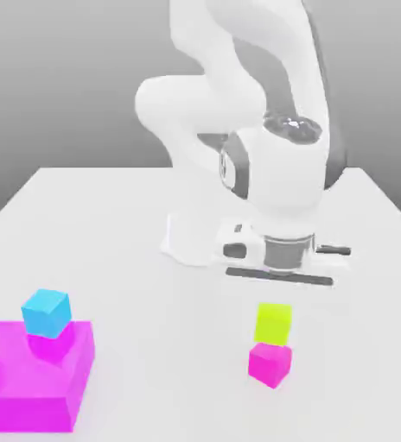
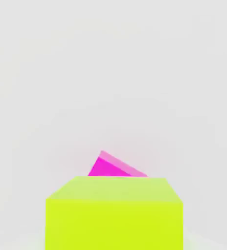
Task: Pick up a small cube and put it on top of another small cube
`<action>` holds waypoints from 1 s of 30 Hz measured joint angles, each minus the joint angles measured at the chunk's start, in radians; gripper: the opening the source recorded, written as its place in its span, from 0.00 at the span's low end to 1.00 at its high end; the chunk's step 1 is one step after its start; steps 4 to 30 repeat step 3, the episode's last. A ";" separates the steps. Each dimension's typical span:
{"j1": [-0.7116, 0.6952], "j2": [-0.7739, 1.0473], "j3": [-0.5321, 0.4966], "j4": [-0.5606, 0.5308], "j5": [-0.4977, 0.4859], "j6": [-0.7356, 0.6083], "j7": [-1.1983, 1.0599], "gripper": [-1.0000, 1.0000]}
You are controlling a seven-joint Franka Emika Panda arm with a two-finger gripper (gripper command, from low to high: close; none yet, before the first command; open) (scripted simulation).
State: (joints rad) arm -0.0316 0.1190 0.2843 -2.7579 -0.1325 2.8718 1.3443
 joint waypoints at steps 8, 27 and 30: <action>0.000 0.000 0.000 0.000 0.000 0.000 0.000 1.00; 0.000 0.000 0.000 0.000 0.000 0.000 0.000 1.00; 0.000 0.000 0.000 0.000 0.000 0.000 0.000 1.00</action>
